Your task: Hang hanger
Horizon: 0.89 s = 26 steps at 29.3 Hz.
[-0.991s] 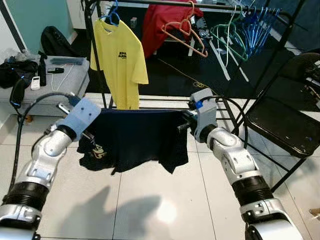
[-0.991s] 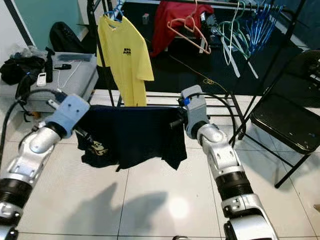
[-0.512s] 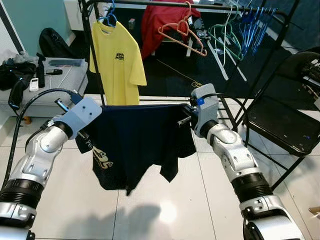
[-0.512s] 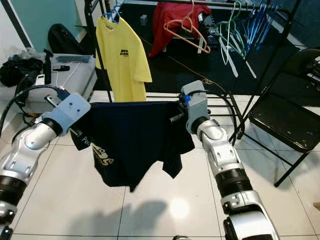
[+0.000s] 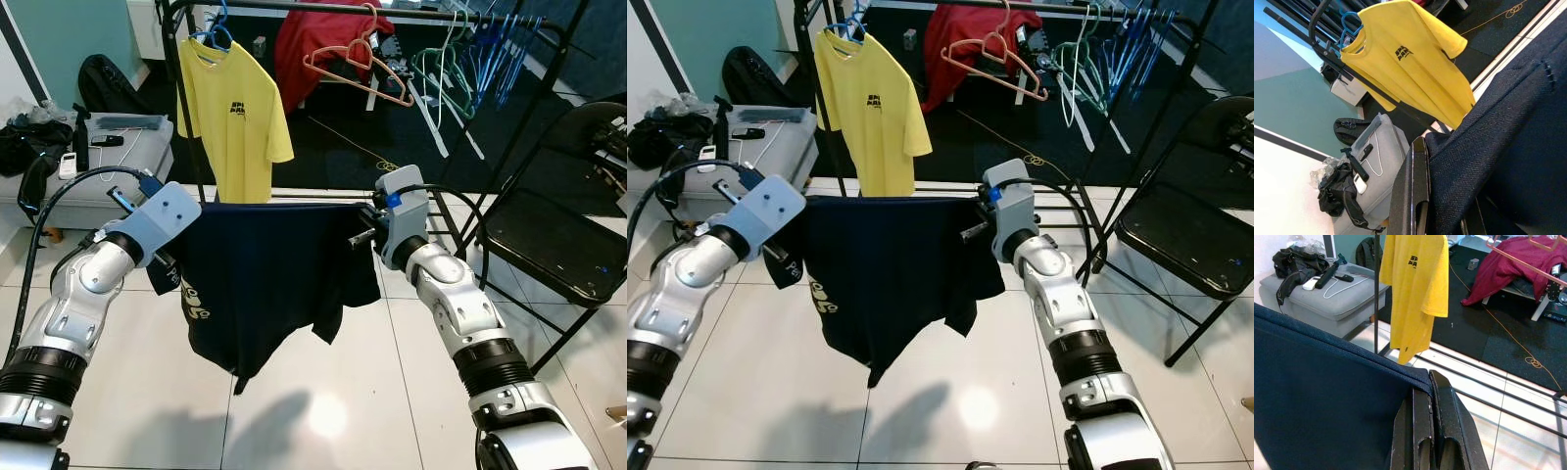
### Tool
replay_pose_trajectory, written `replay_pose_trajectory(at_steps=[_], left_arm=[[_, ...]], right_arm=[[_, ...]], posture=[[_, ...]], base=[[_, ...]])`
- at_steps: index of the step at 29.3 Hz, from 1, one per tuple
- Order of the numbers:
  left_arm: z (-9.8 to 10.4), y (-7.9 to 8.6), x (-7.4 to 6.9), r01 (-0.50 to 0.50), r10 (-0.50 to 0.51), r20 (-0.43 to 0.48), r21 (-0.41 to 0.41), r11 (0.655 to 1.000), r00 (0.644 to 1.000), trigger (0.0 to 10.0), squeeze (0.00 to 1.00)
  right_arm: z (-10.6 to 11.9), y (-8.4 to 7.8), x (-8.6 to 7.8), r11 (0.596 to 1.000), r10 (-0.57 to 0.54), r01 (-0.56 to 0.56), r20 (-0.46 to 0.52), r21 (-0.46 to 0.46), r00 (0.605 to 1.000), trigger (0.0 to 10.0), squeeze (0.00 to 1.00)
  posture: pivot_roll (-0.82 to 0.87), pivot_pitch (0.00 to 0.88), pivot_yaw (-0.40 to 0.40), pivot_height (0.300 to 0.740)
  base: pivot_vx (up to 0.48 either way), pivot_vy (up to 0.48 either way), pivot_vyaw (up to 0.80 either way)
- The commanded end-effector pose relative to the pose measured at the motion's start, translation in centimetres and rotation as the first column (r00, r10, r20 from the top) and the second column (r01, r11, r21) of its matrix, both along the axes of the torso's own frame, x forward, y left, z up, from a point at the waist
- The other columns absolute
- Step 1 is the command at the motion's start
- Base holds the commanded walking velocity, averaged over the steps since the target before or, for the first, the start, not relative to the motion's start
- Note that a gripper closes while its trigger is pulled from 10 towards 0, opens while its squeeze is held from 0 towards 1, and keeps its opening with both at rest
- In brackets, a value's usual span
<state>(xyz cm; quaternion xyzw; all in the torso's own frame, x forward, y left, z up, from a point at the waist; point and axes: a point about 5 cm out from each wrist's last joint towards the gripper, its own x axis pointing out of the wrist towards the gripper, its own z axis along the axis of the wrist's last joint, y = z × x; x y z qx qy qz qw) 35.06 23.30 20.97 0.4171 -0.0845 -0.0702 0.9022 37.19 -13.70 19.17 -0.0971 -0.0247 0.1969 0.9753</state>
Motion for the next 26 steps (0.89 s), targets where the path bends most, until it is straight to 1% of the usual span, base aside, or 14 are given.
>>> replay_pose_trajectory(at_steps=[1, 3, 4, 5, 6, 7, 8, 10, 11, 14, 15, 23, 25, 26], left_arm=[[0.3, 2.6, -0.3, -0.108, 0.109, -0.019, 0.025, 0.994, 0.994, 0.0, 0.0], [0.3, 2.6, -0.3, -0.108, 0.109, -0.019, 0.025, 0.994, 0.994, 0.0, 0.0], [0.3, 2.6, -0.3, -0.106, 0.107, -0.022, 0.026, 0.994, 0.994, 0.0, 0.0], [0.3, 2.6, -0.3, -0.106, 0.107, -0.022, 0.026, 0.994, 0.994, 0.0, 0.0], [0.3, 2.5, -0.4, -0.103, 0.103, -0.024, 0.024, 0.994, 0.994, 0.0, 0.0], [0.3, 2.5, -0.4, -0.103, 0.103, -0.024, 0.024, 0.994, 0.994, 0.0, 0.0], [0.2, 2.4, -0.3, -0.097, 0.098, -0.025, 0.022, 0.995, 0.995, 0.0, 0.0], [0.2, 2.2, -0.3, -0.091, 0.092, -0.026, 0.021, 0.996, 0.995, 0.0, 0.0], [0.2, 2.0, -0.3, -0.084, 0.084, -0.026, 0.018, 0.996, 0.996, 0.0, 0.0], [0.2, 1.9, -0.3, -0.079, 0.08, -0.025, 0.015, 0.997, 0.996, 0.0, 0.0], [0.2, 1.8, -0.2, -0.074, 0.075, -0.028, 0.021, 0.997, 0.997, 0.0, 0.0], [0.3, 1.6, -0.1, -0.068, 0.069, -0.024, 0.021, 0.997, 0.997, 0.0, 0.0], [-0.3, -0.3, -0.5, 0.1, -0.101, -0.07, -0.026, 0.995, 0.992, 0.0, 0.0], [-0.3, -0.3, -0.5, 0.1, -0.101, -0.07, -0.026, 0.995, 0.992, 0.0, 0.0]], right_arm=[[-0.2, -3.6, 0.2, 0.987, -0.161, 0.161, -0.003, 0.003, 0.987, 0.0, 0.0], [-0.2, -3.6, 0.2, 0.987, -0.161, 0.161, -0.003, 0.003, 0.987, 0.0, 0.0], [-0.2, -3.5, 0.3, 0.987, -0.16, 0.16, -0.003, 0.004, 0.987, 1.2, 0.0], [-0.2, -3.5, 0.3, 0.987, -0.16, 0.16, -0.003, 0.004, 0.987, 1.2, 0.0], [-0.2, -3.4, 0.2, 0.989, -0.151, 0.151, -0.01, 0.008, 0.989, 2.6, 0.98], [-0.2, -3.4, 0.2, 0.989, -0.151, 0.151, -0.01, 0.008, 0.989, 2.6, 0.98], [-0.3, -3.3, 0.2, 0.991, -0.133, 0.133, -0.024, 0.017, 0.991, 4.0, 1.0], [-0.4, -3.1, 0.1, 0.992, -0.121, 0.122, -0.03, 0.023, 0.992, 4.9, 1.0], [-0.4, -3.0, 0.1, 0.992, -0.127, 0.127, -0.02, 0.013, 0.992, 10.0, 1.0], [-0.4, -3.0, 0.1, 0.991, -0.134, 0.134, -0.01, 0.004, 0.991, 10.0, 1.0], [-0.4, -2.8, 0.1, 0.991, -0.133, 0.133, -0.001, -0.003, 0.991, 10.0, 0.0], [-0.4, -2.9, 0.1, 0.989, -0.148, 0.148, 0.017, -0.017, 0.989, 10.0, 0.0], [-0.5, -2.9, 0.1, 0.989, -0.15, 0.15, 0.016, -0.015, 0.989, 10.0, 0.0], [-0.5, -2.9, 0.1, 0.989, -0.15, 0.15, 0.016, -0.015, 0.989, 10.0, 0.0]], posture=[[-0.03, 0.116, -0.018, 0.74], [-0.03, 0.116, -0.018, 0.74], [-0.03, 0.116, -0.018, 0.74], [-0.03, 0.116, -0.018, 0.74], [-0.03, 0.116, -0.018, 0.74], [-0.03, 0.116, -0.018, 0.74], [-0.03, 0.116, -0.017, 0.74], [-0.03, 0.116, -0.015, 0.74], [-0.03, 0.116, -0.014, 0.74], [-0.03, 0.116, -0.014, 0.74], [-0.03, 0.116, -0.012, 0.74], [-0.03, 0.116, -0.011, 0.74], [-0.03, 0.114, -0.012, 0.74], [-0.03, 0.114, -0.012, 0.74]], base=[[0.0, 0.0, 0.0], [0.0, 0.0, 0.0], [0.0, 0.0, 0.0], [0.0, 0.0, 0.0], [0.0, 0.0, 0.0], [0.0, 0.0, 0.0], [0.0, 0.0, 0.0], [0.0, 0.0, 0.0], [0.0, 0.0, 0.0], [0.0, 0.0, 0.0], [0.0, 0.0, 0.0], [0.0, 0.0, 0.0], [0.0, 0.0, 0.0], [0.0, 0.0, 0.0]])
